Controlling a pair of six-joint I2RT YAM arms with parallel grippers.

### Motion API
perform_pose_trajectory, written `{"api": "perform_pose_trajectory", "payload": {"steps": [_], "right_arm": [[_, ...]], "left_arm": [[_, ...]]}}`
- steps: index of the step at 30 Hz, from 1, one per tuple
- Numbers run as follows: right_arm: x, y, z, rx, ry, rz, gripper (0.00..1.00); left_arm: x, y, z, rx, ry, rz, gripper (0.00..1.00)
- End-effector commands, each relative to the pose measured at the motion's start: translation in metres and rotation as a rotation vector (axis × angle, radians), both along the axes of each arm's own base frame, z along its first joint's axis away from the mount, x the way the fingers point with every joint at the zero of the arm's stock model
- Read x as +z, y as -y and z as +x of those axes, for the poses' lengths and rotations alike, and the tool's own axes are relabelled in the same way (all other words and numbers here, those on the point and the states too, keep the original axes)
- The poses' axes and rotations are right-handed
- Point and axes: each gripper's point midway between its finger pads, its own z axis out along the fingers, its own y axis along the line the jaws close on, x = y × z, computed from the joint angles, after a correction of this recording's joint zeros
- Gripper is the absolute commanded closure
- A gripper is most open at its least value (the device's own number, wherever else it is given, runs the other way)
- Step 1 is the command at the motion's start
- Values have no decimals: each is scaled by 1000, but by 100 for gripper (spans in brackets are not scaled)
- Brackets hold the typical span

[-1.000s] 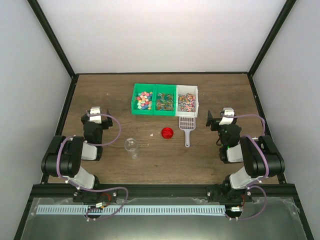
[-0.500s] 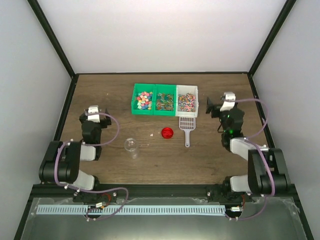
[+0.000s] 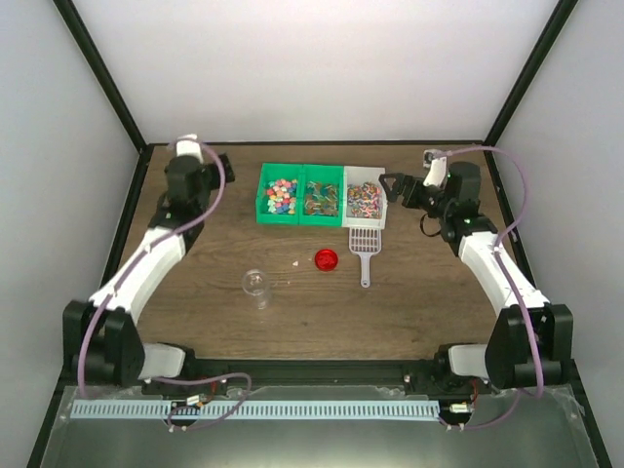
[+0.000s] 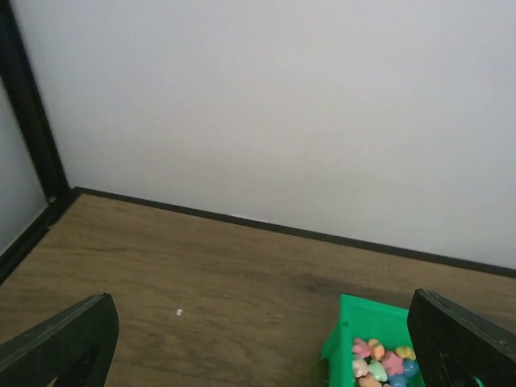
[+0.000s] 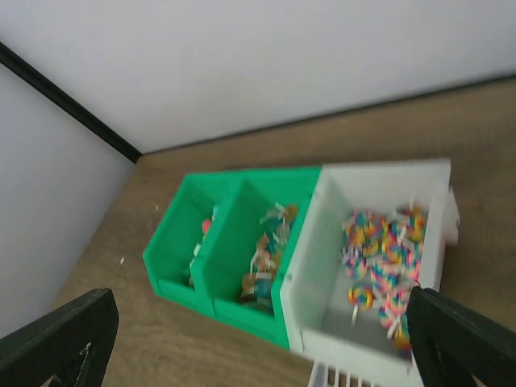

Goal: Pack the candies
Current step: Move the storage box to the center of the board.

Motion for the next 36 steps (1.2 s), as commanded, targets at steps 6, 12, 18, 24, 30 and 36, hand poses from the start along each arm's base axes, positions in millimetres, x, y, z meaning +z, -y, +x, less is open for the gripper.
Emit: {"api": "perform_pose_trajectory", "payload": {"steps": [6, 12, 18, 24, 30, 36], "right_arm": [[-29, -1, -9, -54, -252, 31, 0], [-41, 2, -9, -63, -277, -4, 0], [-54, 4, -11, -57, -299, -35, 1], [-65, 4, -11, -49, -320, -55, 4], [-71, 4, -10, -43, -338, -71, 9], [-77, 3, -15, -38, -355, -70, 16]], "left_arm": [[-87, 62, 71, -202, -554, 67, 0], [-122, 83, 96, -284, -667, 103, 16], [-158, 97, 101, -350, -776, 94, 28], [-181, 110, 98, -417, -831, 71, 39], [-205, 112, 90, -439, -897, 74, 55], [-206, 105, 84, -425, -921, 110, 79]]}}
